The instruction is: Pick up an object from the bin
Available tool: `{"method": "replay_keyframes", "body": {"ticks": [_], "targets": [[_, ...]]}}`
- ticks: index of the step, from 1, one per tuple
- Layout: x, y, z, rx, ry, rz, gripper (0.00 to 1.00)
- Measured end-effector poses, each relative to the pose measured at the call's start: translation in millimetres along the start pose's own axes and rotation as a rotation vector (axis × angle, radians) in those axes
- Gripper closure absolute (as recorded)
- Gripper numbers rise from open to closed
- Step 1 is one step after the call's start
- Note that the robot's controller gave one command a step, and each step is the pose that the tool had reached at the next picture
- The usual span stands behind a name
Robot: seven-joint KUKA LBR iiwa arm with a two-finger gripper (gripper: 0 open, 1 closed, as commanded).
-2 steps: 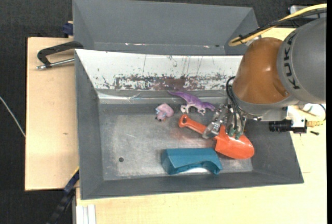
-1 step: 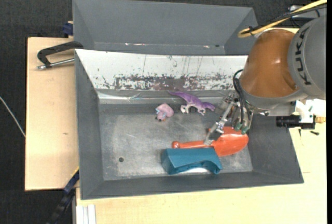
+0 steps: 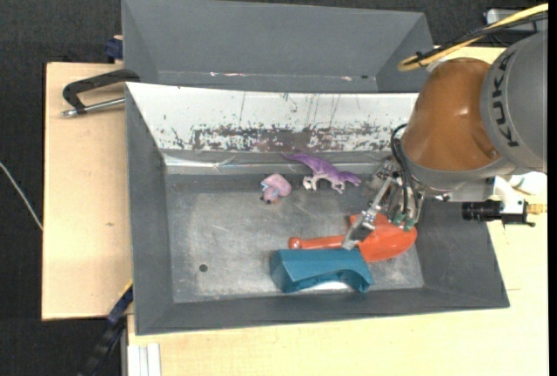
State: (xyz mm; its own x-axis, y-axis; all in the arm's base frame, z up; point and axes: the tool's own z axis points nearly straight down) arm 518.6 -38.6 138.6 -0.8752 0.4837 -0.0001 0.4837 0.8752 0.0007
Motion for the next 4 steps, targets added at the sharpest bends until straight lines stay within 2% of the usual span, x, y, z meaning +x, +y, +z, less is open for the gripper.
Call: {"method": "replay_keyframes", "body": {"ticks": [1,2,3,4], "targets": [[-5.6,-2,38,-0.012,-0.03,-0.002,0.0],[-8.6,-2,44,-0.015,-0.034,0.0,0.0],[-0.8,-2,57,-0.011,-0.026,-0.003,0.0],[38.2,37,61,-0.009,-0.039,-0.434,1.0]]}}
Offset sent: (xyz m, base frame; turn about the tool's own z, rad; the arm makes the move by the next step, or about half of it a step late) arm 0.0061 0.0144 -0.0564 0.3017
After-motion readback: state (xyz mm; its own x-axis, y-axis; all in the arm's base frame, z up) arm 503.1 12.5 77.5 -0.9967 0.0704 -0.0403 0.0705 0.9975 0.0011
